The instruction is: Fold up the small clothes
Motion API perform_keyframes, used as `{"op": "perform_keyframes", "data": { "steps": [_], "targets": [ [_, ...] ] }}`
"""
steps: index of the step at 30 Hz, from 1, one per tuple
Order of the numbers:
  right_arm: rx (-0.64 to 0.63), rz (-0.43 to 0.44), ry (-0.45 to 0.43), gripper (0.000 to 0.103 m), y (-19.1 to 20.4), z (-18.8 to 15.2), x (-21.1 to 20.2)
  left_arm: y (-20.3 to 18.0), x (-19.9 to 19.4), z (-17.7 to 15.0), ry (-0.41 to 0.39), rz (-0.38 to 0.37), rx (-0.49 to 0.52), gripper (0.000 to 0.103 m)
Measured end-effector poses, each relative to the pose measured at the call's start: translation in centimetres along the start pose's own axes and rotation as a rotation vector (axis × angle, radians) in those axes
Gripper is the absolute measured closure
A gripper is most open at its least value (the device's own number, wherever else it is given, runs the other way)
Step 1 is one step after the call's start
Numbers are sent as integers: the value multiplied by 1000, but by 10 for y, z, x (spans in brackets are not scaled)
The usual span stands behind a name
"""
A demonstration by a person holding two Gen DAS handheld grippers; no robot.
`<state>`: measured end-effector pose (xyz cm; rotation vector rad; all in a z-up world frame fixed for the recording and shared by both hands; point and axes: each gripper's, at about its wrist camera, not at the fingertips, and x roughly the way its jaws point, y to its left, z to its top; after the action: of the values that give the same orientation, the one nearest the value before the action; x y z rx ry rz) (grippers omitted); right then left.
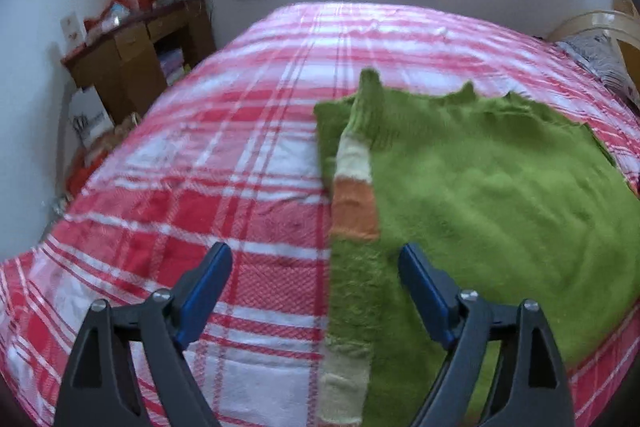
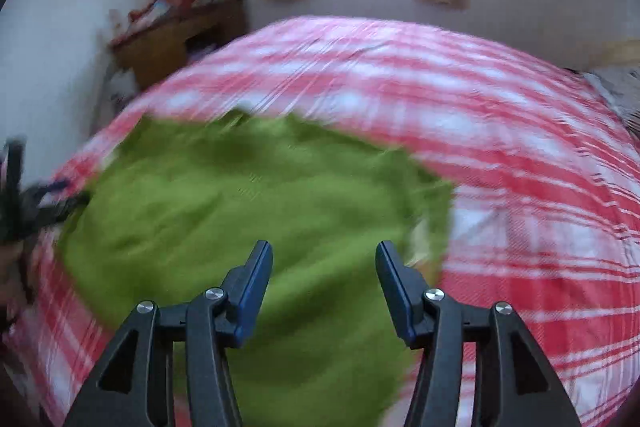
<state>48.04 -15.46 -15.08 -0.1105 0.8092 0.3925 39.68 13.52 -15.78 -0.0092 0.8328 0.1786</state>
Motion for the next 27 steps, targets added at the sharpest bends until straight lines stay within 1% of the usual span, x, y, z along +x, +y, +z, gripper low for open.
{"op": "perform_keyframes", "data": {
  "steps": [1,3,4,6,7,8,11,14,16,19,22,23,24,25,27],
  "targets": [
    [-19,2,27,48,8,-8,3,2,5,0,15,1,-9,11],
    [-29,-18,69,48,12,-22,12,6,11,1,17,8,-36,2],
    [-19,-33,89,48,8,-29,17,8,14,2,26,9,-45,0],
    [28,4,68,49,0,-36,15,11,23,1,61,-17,-71,0],
    [44,11,68,49,-2,-37,14,13,23,0,58,-25,-85,0],
    [39,1,71,49,1,-38,12,12,22,0,53,-22,-82,0],
    [15,-36,70,49,12,-29,8,7,22,-2,38,-4,-62,0],
    [25,-18,0,49,20,-8,-1,8,22,-3,40,-13,-70,0],
    [33,1,-5,48,24,3,5,7,21,-4,36,-9,-67,0],
    [30,7,23,48,33,13,24,6,20,-5,35,-7,-63,0],
    [50,-37,63,49,31,17,47,7,21,-5,34,-7,-62,0],
    [66,-54,96,49,28,15,59,6,21,-6,33,-8,-62,0],
    [74,-64,101,49,25,14,64,7,21,-5,33,-8,-62,0],
    [90,-64,87,49,21,15,66,7,21,-5,33,-7,-62,0],
    [132,-62,101,49,16,19,68,7,21,-5,34,-10,-63,0]
  ]
}}
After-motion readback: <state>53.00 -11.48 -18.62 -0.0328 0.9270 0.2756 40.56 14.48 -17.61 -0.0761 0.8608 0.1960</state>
